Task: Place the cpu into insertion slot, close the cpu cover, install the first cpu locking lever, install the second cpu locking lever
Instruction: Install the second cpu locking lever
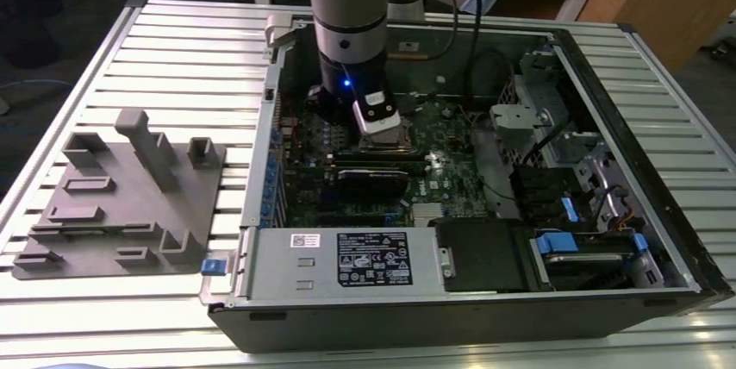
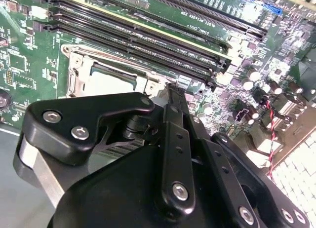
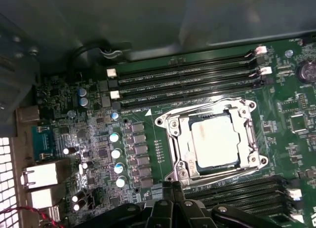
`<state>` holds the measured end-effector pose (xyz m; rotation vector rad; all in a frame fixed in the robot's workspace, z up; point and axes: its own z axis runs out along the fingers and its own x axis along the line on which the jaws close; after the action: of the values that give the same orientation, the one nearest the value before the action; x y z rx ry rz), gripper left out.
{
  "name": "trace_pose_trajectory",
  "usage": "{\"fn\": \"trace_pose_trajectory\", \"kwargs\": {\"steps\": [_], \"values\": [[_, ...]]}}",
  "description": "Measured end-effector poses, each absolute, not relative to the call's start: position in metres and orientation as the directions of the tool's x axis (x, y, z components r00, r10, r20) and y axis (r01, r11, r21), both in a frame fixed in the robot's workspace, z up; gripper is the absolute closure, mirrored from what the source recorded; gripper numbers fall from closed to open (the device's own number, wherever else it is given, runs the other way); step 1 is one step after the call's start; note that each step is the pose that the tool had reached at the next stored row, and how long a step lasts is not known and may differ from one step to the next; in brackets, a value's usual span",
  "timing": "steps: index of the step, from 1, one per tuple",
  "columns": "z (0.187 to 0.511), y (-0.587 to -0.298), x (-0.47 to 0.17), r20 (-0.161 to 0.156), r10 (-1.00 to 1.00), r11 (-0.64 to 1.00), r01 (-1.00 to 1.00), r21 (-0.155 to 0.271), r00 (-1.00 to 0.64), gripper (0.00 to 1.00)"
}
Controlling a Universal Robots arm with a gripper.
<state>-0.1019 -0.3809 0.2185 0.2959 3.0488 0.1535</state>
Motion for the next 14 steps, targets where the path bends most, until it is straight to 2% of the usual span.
{"fn": "trace_pose_trajectory", "kwargs": {"steps": [14], "values": [[0.218, -0.381, -0.07, -0.062, 0.197, 0.976, 0.19, 0.106, -0.978, 0.89]]}}
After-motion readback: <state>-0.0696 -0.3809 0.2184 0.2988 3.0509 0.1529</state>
